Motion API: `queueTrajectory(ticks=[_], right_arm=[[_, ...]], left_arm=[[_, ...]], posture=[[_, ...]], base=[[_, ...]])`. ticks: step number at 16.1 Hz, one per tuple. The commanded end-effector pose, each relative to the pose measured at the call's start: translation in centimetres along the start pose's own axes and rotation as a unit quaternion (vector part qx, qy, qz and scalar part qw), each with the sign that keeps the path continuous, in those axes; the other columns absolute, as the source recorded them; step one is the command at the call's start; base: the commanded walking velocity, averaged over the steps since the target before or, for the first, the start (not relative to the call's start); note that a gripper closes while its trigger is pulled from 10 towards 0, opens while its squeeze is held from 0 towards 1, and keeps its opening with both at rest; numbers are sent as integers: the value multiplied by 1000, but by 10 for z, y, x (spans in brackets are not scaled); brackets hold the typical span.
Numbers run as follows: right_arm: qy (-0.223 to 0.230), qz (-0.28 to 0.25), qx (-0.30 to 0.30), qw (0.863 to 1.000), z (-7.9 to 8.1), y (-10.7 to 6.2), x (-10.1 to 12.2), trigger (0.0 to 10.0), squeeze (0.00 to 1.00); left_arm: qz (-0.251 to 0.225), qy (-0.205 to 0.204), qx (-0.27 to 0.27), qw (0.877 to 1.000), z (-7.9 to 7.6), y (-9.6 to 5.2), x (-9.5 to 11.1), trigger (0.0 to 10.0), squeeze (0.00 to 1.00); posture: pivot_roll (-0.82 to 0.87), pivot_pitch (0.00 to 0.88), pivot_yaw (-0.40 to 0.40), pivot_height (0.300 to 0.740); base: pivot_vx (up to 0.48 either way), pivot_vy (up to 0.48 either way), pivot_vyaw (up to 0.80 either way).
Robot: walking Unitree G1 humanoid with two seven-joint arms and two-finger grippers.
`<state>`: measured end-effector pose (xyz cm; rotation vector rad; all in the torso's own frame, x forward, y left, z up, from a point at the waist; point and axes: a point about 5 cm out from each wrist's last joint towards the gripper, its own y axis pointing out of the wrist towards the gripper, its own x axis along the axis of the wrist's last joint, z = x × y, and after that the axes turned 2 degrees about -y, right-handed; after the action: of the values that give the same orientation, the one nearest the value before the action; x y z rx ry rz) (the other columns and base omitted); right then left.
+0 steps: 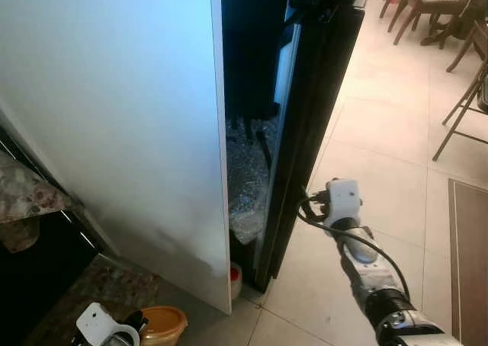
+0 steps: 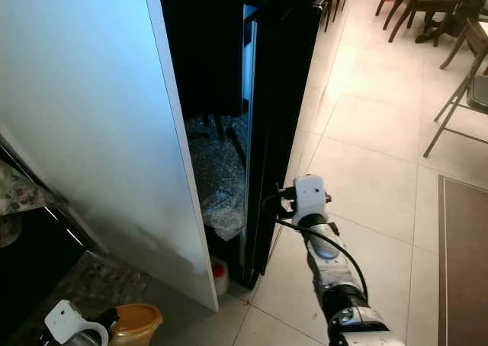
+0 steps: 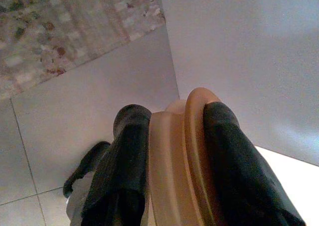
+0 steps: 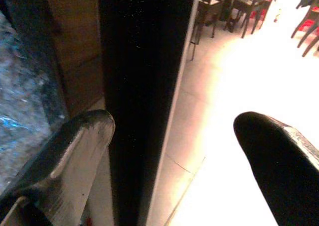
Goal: Restocking fridge
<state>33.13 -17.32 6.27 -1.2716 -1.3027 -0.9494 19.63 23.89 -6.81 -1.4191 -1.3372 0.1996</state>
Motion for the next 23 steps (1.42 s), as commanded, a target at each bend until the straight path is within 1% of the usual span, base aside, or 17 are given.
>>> queueTrajectory(ticks=[1, 2, 3, 5, 7, 8, 10, 11, 13, 16, 19, 23], right_arm=[[0, 16, 6, 1000, 0, -3, -7, 10000, 0], [1, 36, 45, 998, 9, -6, -15, 10000, 0], [-9, 44, 74, 996, 15, -10, -20, 10000, 0], [-5, 48, 99, 994, 19, -16, -26, 10000, 0], [3, 42, 102, 994, 19, -18, -27, 10000, 0], [6, 28, 95, 995, 18, -14, -20, 10000, 0], [8, 24, 93, 995, 17, -13, -18, 10000, 0], [23, 4, 97, 995, 20, -4, -5, 10000, 0], [44, -7, 110, 993, 24, 0, 2, 10000, 0], [40, -11, 133, 990, 30, 5, 8, 10000, 0], [38, -20, 136, 990, 29, 12, 18, 10000, 0], [41, -26, 135, 990, 32, 18, 26, 10000, 0]], left_arm=[[1, 7, 5, 1000, 2, 0, -1, 10000, 0], [2, 9, 5, 1000, 3, 0, -1, 10000, 0], [2, 10, 6, 1000, 3, -1, -2, 10000, 0], [2, 10, 6, 1000, 3, -1, -1, 10000, 0], [1, 13, 6, 1000, 3, 0, -1, 10000, 0], [1, 16, 4, 1000, 2, 0, -1, 10000, 0], [0, 17, 3, 1000, 1, 0, -1, 10000, 0], [1, 19, 1, 1000, 0, 0, -1, 10000, 0], [1, 22, 0, 1000, -1, 0, -1, 10000, 0], [0, 24, -2, 1000, -2, 0, -1, 10000, 0], [0, 24, -3, 1000, -3, 0, 0, 10000, 0], [0, 26, -4, 1000, -4, 0, -1, 10000, 0]], posture=[[-28, 23, 12, 740], [-28, 23, 12, 740], [-28, 20, 9, 740], [-26, 21, 8, 740], [-33, 22, 11, 740], [-34, 22, 11, 740], [-34, 22, 11, 740], [-31, 20, 11, 740], [-28, 19, 11, 740], [-25, 19, 11, 740], [-29, 15, 12, 740], [-30, 12, 13, 740]], base=[[0, 0, 0], [0, 0, 0], [0, 0, 0], [0, 0, 0], [0, 0, 0], [0, 0, 0], [0, 0, 0], [0, 0, 0], [0, 0, 0], [0, 0, 0], [0, 0, 0], [0, 0, 0]])
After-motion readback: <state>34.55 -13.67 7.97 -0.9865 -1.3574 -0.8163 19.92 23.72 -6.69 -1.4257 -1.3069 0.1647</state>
